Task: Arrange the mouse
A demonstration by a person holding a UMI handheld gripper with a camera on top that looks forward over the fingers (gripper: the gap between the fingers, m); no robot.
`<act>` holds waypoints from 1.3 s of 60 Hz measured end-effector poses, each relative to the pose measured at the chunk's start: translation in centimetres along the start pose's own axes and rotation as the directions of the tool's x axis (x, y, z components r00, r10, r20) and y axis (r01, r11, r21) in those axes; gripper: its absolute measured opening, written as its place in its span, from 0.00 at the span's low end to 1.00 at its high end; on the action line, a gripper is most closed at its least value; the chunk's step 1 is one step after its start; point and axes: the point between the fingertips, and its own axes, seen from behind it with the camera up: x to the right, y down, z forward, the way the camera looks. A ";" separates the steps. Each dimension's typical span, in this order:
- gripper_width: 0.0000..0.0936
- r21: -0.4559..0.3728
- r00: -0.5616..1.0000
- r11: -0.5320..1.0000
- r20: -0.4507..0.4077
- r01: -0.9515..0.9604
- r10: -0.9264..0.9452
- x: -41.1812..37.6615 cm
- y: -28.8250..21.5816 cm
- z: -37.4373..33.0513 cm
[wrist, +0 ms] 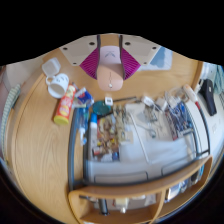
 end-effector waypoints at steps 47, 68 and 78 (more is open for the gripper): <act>0.28 -0.292 0.981 0.948 0.178 0.128 -0.078 -18.8 16.8 9.5; 0.55 -0.330 0.978 0.928 0.167 0.173 -0.123 -18.4 18.7 9.5; 0.92 -0.296 0.985 0.943 0.129 0.152 -0.119 -18.3 15.1 7.6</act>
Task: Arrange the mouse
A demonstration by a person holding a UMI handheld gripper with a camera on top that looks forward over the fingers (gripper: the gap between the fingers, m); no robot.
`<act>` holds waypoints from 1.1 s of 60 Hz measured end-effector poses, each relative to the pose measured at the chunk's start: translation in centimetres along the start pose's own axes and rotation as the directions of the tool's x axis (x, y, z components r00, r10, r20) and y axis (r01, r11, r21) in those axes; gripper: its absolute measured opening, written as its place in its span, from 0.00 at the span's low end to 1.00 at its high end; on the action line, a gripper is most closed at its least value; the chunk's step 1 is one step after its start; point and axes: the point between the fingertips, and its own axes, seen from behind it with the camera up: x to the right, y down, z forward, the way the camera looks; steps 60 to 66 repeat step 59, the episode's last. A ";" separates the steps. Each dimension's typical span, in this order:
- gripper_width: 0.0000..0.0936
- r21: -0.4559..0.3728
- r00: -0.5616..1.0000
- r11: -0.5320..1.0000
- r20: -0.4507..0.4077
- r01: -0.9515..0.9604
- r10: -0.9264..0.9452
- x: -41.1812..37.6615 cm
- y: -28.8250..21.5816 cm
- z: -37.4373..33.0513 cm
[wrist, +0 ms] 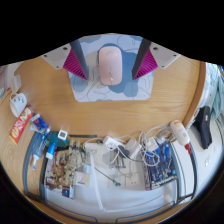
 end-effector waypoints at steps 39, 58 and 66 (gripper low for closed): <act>0.92 0.232 0.998 0.972 0.046 0.030 -0.041 -8.3 -10.1 -19.0; 0.91 0.243 0.998 0.969 0.035 0.047 -0.057 -9.3 -9.8 -19.0; 0.91 0.241 0.998 0.969 0.035 0.048 -0.058 -9.4 -9.7 -19.0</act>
